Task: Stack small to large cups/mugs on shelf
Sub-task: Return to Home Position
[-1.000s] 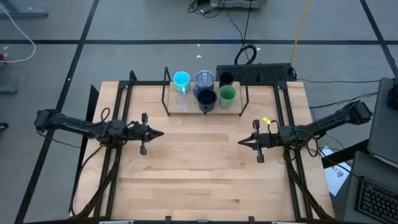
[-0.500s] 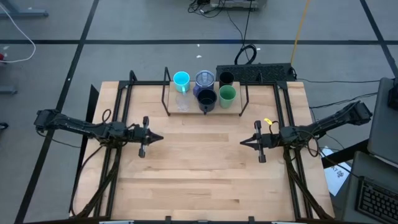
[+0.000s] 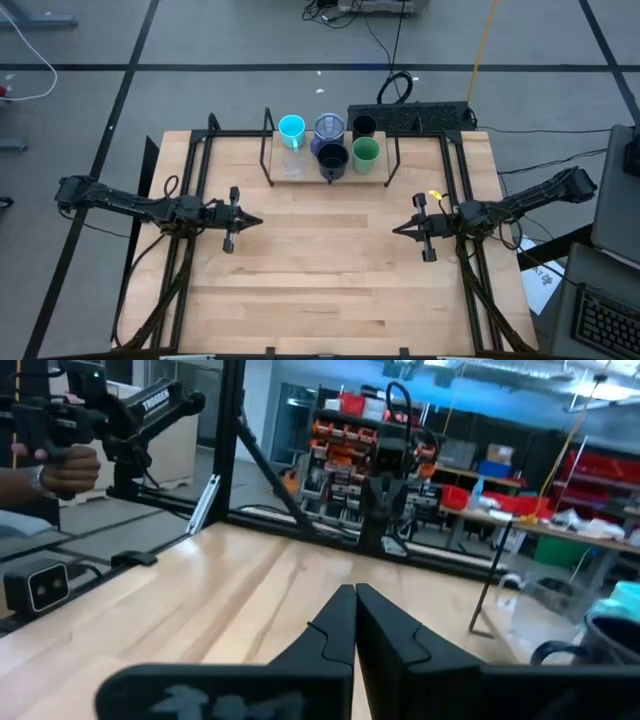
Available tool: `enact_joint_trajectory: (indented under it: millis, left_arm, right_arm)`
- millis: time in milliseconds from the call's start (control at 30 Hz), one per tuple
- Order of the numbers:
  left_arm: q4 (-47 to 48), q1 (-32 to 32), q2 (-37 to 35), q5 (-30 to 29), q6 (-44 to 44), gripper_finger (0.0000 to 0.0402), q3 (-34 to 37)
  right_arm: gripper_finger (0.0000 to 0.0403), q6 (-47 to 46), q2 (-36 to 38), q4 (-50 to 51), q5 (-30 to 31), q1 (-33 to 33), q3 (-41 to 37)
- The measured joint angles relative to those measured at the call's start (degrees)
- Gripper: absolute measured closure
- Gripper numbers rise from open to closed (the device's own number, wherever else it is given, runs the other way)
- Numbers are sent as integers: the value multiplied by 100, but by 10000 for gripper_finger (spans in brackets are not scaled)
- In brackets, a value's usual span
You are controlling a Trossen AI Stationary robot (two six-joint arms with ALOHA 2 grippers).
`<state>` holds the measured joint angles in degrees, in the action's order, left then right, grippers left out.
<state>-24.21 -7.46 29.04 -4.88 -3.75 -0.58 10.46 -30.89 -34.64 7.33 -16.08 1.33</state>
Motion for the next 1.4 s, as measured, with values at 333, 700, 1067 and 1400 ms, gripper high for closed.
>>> enact_joint_trajectory:
  millis: [333, 700, 1067, 1400]
  left_arm:
    - [-7, 0, 0, -103, -44, 396, 0]
    - [-11, 0, 0, -109, -66, 399, -4]
    - [-84, 0, 2, -109, -61, 394, -4]
    - [-308, 0, 2, -109, -155, 393, -4]
  right_arm:
    - [403, 252, 895, 753, 0, 0, -36]
    - [403, 550, 2120, 1492, -25, 0, -45]
    - [403, 828, 2957, 1869, -340, 224, -47]
    - [403, 330, 3073, 2214, -1093, 1323, -47]
